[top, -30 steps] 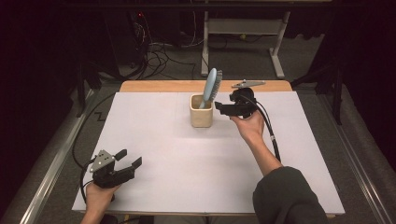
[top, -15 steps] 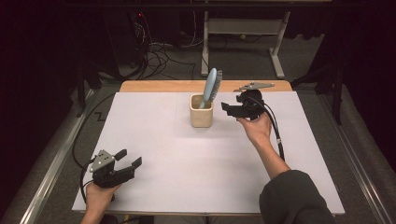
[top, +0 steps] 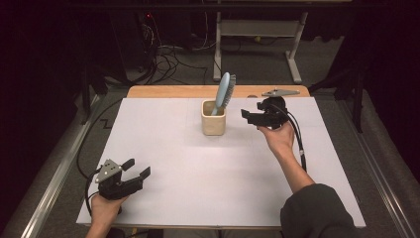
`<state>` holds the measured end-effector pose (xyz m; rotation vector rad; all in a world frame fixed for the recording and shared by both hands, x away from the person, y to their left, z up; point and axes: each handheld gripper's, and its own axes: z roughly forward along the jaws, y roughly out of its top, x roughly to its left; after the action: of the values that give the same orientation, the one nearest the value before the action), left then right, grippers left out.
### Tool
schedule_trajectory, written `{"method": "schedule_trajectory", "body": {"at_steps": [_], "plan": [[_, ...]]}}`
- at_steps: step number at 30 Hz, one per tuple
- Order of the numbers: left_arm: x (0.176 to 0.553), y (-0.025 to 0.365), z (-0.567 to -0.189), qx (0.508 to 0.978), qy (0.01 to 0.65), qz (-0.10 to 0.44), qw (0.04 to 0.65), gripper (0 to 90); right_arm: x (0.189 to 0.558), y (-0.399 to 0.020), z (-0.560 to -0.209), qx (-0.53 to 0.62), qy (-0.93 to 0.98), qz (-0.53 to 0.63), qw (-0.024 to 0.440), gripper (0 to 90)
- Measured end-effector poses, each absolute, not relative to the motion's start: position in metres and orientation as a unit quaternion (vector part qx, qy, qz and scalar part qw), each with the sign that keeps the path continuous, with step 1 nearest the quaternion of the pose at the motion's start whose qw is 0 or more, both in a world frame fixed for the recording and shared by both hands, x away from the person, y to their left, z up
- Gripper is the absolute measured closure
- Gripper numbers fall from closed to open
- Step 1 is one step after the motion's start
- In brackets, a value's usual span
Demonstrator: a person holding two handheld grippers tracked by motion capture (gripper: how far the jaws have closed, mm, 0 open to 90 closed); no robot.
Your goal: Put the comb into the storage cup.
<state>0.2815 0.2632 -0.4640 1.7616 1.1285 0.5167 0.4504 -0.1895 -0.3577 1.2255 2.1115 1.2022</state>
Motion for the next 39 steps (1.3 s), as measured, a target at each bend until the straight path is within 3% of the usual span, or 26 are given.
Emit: {"method": "schedule_trajectory", "body": {"at_steps": [39], "plan": [[0.282, 0.263, -0.464, 0.719, 0.463, 0.212, 0.473, 29.9, 0.432, -0.214, -0.358, 0.441, 0.753, 0.438, 0.216, 30.7]]}}
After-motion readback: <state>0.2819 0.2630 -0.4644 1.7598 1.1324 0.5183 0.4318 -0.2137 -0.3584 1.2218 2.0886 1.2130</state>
